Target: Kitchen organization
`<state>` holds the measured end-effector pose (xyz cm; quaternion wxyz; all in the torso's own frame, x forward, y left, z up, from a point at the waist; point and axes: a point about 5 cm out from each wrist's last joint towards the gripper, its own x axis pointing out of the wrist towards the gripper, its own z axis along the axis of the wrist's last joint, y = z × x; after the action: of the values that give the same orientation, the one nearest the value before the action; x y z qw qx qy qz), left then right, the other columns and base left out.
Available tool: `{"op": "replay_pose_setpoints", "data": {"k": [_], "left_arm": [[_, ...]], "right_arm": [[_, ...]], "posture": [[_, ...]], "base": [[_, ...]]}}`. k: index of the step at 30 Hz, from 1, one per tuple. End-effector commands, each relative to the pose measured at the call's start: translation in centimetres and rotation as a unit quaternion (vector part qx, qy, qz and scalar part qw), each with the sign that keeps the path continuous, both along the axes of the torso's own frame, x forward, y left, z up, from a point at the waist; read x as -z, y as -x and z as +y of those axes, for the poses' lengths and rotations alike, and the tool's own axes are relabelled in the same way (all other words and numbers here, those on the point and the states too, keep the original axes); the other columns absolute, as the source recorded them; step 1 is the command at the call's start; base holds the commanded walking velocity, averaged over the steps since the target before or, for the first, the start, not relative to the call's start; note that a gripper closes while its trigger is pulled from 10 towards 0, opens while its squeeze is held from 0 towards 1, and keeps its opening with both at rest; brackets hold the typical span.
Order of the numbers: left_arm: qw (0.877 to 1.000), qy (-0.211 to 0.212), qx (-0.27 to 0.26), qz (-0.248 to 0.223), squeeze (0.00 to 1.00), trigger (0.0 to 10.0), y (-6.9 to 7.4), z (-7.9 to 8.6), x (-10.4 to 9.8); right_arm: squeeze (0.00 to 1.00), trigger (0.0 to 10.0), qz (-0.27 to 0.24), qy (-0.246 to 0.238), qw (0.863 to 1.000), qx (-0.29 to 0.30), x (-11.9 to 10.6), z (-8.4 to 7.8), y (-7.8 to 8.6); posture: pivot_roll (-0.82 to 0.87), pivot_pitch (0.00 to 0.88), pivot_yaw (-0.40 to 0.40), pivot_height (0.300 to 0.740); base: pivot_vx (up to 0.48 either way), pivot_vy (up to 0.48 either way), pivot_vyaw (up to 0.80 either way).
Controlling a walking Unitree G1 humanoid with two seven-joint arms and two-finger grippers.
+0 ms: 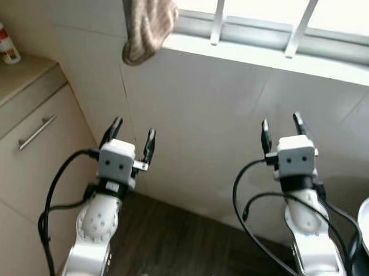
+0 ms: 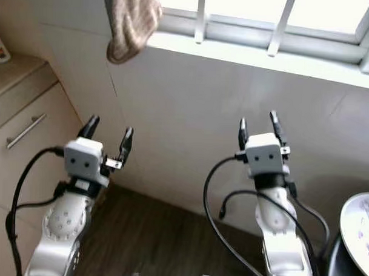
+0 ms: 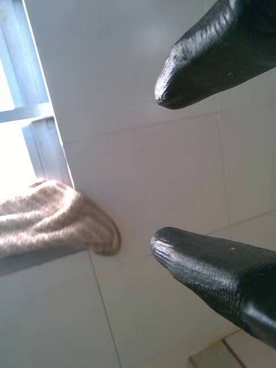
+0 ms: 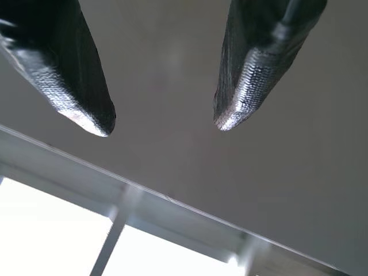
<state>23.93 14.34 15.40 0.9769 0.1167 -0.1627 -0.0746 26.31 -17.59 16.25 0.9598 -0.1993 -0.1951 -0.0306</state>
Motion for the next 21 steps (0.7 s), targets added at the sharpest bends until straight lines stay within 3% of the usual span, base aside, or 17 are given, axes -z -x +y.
{"op": "replay_pose_setpoints", "data": {"k": [1, 13, 21], "left_arm": [[1.000, -0.002, 0.006, 0.003, 0.00, 10.0, 0.05, -0.15, 0.02], [1.000, -0.002, 0.007, 0.000, 0.00, 10.0, 0.05, -0.10, -0.02], [1.000, -0.004, 0.009, -0.008, 0.00, 10.0, 0.09, -0.22, -0.19]], "right_arm": [[0.00, 10.0, 0.001, -0.012, 1.000, 0.005, -0.14, -0.20, 0.01], [0.00, 10.0, 0.008, -0.021, 1.000, 0.016, 0.04, -0.48, -0.20], [0.00, 10.0, 0.011, -0.024, 0.999, 0.019, 0.08, -0.58, -0.25]], "posture": [[0.00, 0.062, -0.003, 0.740], [0.00, 0.062, -0.002, 0.740], [0.00, 0.062, -0.001, 0.740]], "base": [[0.000, 0.480, 0.00], [0.000, 0.434, -0.07], [0.000, 0.000, -0.20]]}}
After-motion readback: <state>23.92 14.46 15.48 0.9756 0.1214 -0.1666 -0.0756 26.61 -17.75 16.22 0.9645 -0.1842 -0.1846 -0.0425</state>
